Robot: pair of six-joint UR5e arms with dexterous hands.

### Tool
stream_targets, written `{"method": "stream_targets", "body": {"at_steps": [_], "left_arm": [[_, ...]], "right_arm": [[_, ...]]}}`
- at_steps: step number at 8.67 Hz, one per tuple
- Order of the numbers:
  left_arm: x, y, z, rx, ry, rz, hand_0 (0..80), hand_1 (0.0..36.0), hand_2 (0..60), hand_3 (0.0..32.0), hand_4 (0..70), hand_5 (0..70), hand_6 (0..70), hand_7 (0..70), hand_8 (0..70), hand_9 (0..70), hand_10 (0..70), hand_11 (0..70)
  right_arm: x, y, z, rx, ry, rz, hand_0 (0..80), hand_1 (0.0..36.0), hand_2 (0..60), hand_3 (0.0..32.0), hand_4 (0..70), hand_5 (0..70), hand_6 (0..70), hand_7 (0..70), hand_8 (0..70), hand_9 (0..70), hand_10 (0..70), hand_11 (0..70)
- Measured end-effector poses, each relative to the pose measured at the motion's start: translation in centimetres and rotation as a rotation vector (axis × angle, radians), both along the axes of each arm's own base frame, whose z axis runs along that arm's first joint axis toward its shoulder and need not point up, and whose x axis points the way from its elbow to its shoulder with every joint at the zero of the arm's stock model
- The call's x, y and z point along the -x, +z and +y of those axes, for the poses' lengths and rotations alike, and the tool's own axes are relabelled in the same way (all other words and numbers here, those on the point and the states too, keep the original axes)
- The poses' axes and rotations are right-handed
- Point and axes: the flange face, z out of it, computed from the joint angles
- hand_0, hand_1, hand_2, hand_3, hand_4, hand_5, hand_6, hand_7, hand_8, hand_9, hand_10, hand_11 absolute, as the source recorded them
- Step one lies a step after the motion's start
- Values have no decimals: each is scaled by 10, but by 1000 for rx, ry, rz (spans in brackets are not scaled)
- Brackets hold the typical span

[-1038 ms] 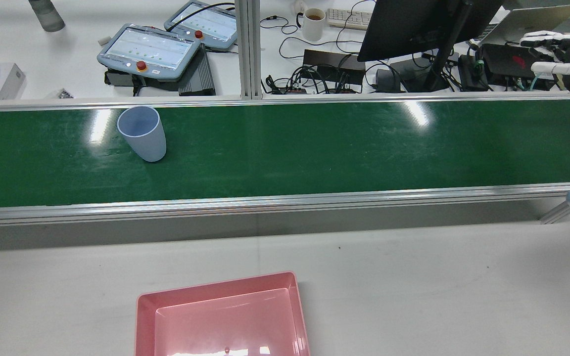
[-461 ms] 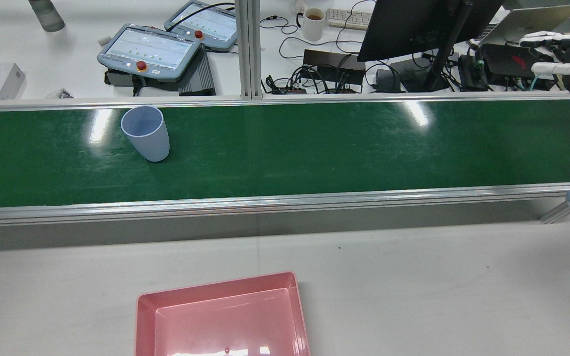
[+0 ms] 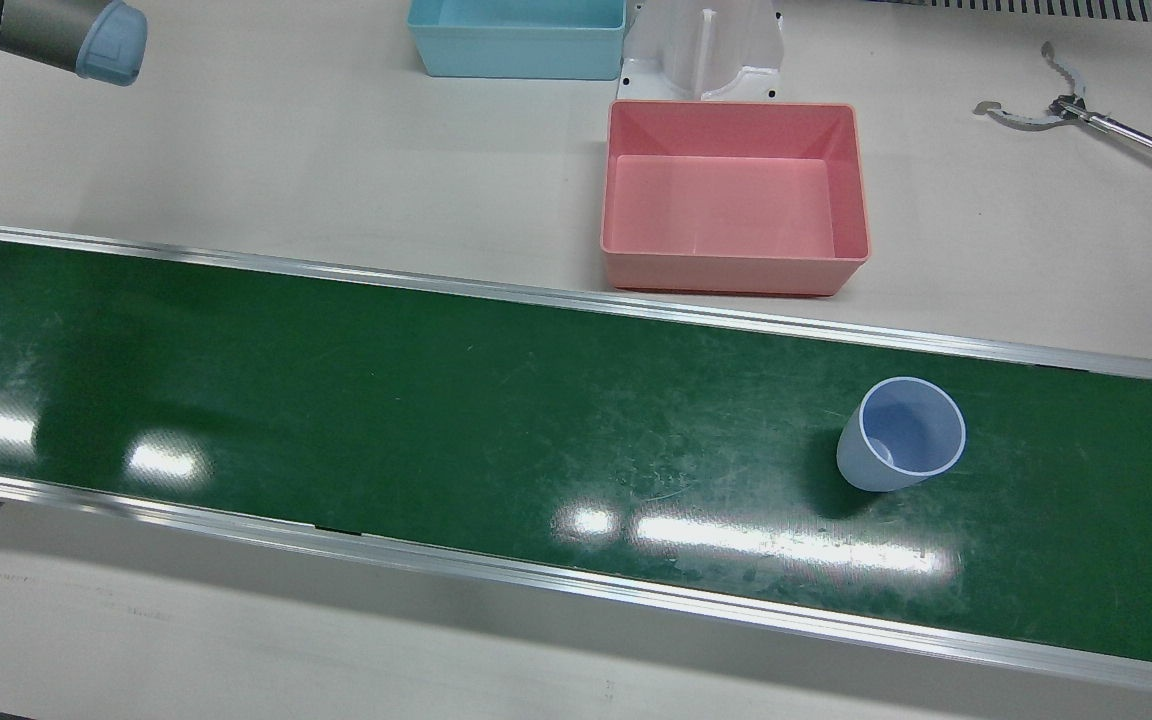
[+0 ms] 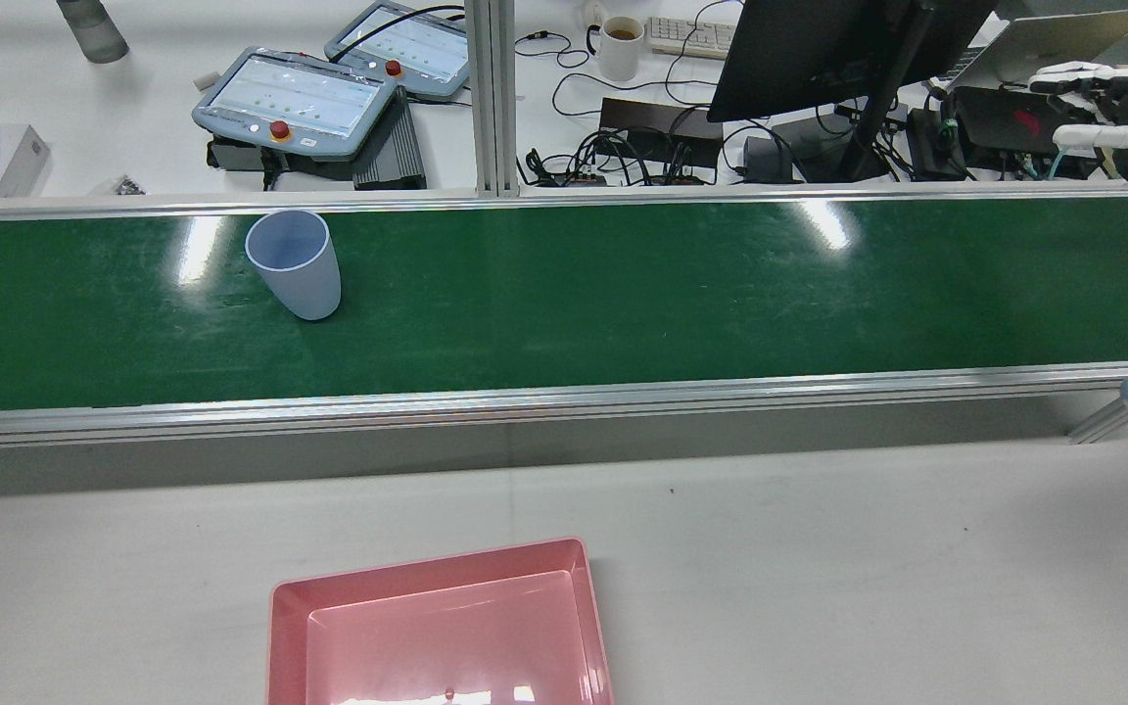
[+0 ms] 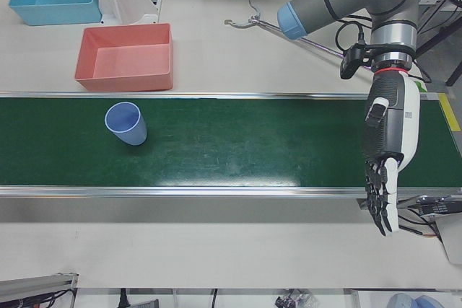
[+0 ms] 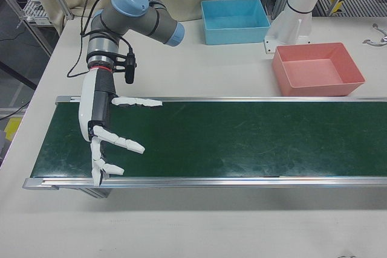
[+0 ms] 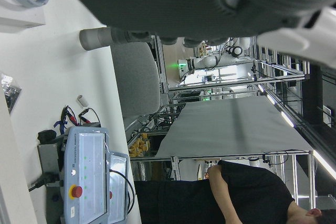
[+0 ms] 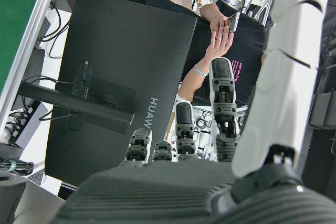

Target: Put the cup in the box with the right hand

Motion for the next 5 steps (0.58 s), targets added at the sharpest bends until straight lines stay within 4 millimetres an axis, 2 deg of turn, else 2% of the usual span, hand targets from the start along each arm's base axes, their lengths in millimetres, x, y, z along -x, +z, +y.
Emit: {"method": "stream_targets", "body": {"at_steps": [5], "left_arm": [[-1,2,0,5,1,0,0,0,0,0,0,0,0,0,0,0,0,0]], "right_arm": [[0,0,0,-1,-1,0,558,159,42,0,373,62,100,382,30,94,81,136]]}}
